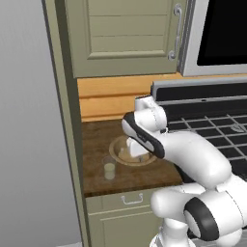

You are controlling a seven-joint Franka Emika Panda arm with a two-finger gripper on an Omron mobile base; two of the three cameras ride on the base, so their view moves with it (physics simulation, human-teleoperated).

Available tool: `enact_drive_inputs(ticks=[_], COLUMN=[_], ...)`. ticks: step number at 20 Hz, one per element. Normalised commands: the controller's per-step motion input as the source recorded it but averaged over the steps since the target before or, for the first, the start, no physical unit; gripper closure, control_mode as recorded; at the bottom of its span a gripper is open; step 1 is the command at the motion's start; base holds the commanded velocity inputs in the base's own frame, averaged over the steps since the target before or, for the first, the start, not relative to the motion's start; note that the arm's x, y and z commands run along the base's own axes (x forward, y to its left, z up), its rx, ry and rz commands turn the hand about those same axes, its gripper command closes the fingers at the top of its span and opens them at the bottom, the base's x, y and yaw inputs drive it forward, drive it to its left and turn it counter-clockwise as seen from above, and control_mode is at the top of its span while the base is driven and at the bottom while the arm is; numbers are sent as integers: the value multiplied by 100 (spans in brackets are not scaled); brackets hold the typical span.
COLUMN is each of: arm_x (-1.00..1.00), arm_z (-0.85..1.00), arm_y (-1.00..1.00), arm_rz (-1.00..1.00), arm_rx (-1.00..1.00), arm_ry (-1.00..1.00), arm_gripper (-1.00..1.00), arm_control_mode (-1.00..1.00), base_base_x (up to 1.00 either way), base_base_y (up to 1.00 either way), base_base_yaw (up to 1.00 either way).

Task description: Grab a lemon wedge from the fridge and one ice cube from the ice bowl, and put them in the glass of lemonade.

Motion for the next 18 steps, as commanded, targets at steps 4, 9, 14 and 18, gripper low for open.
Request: enact_drive_inputs(ticks=[4, 9, 14, 18], arm_x=[48, 75, 59, 33], arm_z=[-32, 45, -8, -53], arm_y=[0, 0, 0, 0], arm_rz=[0, 0, 0, 0], arm_rx=[11, 6, 1, 10], arm_ry=[-3, 0, 1, 0], arm_gripper=[-100, -100, -100, -100], arm_control_mode=[-100, -100, -100, -100], base_base_x=[0, 0, 0, 0], base_base_y=[0, 0, 0, 0], base_base_yaw=[0, 0, 0, 0])
